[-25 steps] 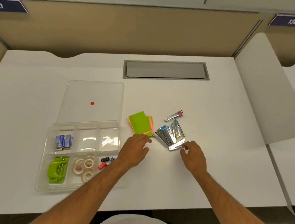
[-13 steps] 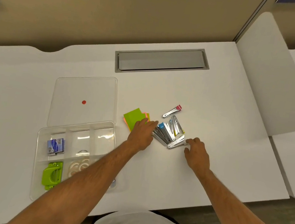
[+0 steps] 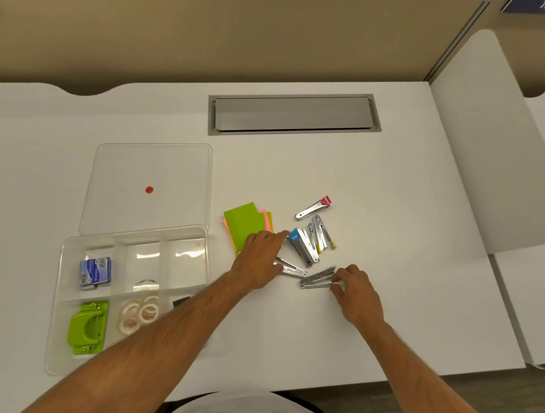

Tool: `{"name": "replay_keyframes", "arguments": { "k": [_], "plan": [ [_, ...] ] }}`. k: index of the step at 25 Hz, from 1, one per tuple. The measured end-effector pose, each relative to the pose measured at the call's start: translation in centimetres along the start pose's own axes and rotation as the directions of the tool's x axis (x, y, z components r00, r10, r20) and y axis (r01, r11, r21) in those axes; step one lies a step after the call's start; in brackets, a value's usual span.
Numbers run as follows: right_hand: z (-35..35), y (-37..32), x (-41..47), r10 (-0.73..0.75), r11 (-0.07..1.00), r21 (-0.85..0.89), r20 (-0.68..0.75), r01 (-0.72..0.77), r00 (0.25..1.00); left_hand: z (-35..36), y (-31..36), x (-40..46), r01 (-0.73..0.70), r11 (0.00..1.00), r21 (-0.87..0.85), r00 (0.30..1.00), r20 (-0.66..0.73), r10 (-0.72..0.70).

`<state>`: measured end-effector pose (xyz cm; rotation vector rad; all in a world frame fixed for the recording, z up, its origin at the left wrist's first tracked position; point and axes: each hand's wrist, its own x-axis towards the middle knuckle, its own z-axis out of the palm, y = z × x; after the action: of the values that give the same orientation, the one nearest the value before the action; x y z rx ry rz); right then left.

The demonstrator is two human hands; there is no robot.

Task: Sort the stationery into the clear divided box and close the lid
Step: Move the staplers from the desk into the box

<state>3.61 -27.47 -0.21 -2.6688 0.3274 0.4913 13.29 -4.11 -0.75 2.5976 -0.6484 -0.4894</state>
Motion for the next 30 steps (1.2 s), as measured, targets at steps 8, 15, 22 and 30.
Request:
{"name": "replay_keyframes", "arguments": {
  "k": [8,15,22,30],
  "plan": [
    [-0.4,0.0,-1.2,-0.092,0.976,0.193,-0.043,0.099,0.995,1.6,0.0,-3.0,-0.111,0.939,0.325,0.993,0.079,0.09],
    [-1.2,-1.8,-1.7,-0.113,0.917,0.374,-0.092,0.139,0.989,0.7,-0.5,-6.6,0.012,0.993,-0.12,1.0,-0.008,-0.013],
    [-1.5,-7.5,-1.9,-0.205,0.772,0.565,-0.213,0.291,0.955,-3.8,-1.2,-12.3,0.078,0.913,-0.401,0.953,-0.24,-0.187],
    [0.1,-16.9,-1.9,-0.266,0.678,0.623,-0.288,0.39,0.92,-7.8,-5.5,-17.0,0.135,0.888,-0.441,0.91,-0.299,-0.287]
  ]
}}
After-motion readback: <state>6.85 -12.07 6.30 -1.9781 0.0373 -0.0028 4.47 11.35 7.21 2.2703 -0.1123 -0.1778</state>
